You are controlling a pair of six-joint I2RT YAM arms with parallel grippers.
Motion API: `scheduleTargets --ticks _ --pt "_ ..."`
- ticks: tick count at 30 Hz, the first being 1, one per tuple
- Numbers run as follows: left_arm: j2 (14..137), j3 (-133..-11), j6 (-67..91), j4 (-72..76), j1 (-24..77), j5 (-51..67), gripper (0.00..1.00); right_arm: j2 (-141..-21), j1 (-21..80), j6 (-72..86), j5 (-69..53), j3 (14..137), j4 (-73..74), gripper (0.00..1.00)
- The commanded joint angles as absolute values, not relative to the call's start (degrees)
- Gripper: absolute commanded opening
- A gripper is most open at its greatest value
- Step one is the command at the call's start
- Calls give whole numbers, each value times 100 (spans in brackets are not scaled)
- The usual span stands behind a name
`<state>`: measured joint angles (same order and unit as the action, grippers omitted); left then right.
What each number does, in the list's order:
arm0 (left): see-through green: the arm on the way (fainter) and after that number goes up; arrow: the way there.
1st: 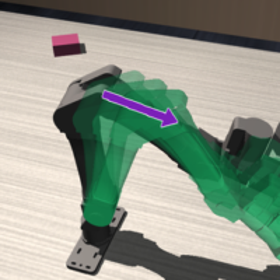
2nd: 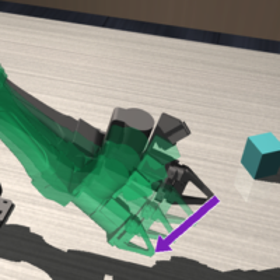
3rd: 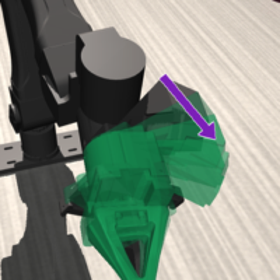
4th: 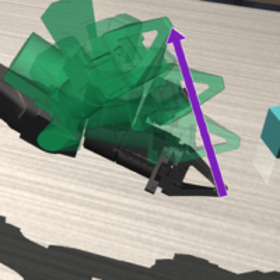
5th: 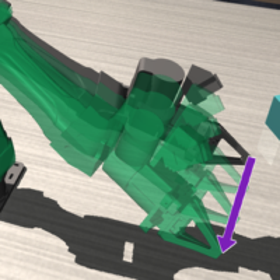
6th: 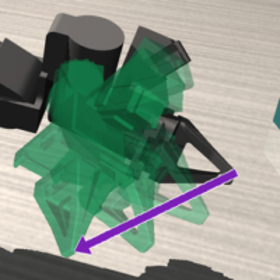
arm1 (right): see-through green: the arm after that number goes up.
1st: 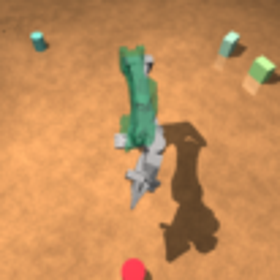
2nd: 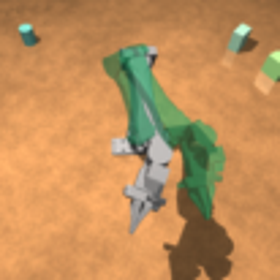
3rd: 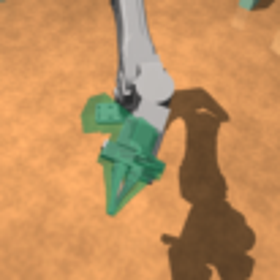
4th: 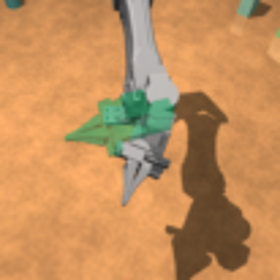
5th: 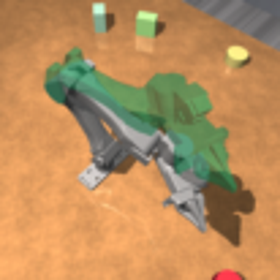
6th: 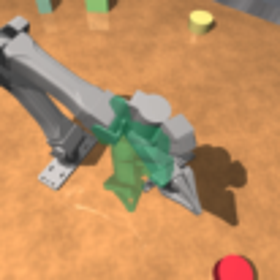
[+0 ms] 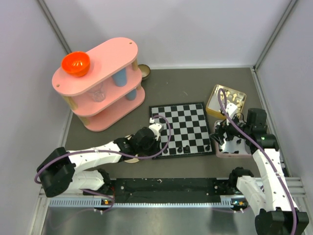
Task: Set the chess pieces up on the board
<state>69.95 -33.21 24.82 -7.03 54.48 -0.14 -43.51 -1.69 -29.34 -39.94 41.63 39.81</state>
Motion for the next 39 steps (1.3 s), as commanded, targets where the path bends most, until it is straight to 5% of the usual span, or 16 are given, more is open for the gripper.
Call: scheduleTargets --ticks 1,13,26,39 --pt "7049 -3235 2540 -439 5476 -149 7 -4245 -237 -2892 -4025 4157 3814 84" --pt "6987 -3252 2593 -492 5484 -202 35 -4236 -246 -2892 -4017 4131 3814 84" --pt "6724 -3313 2610 -791 5484 -351 44 -4210 -255 -2900 -4025 4113 3823 84" --pt "5915 -3998 2399 -1353 5484 -377 65 -4437 -264 -3068 -3780 4341 4358 88"
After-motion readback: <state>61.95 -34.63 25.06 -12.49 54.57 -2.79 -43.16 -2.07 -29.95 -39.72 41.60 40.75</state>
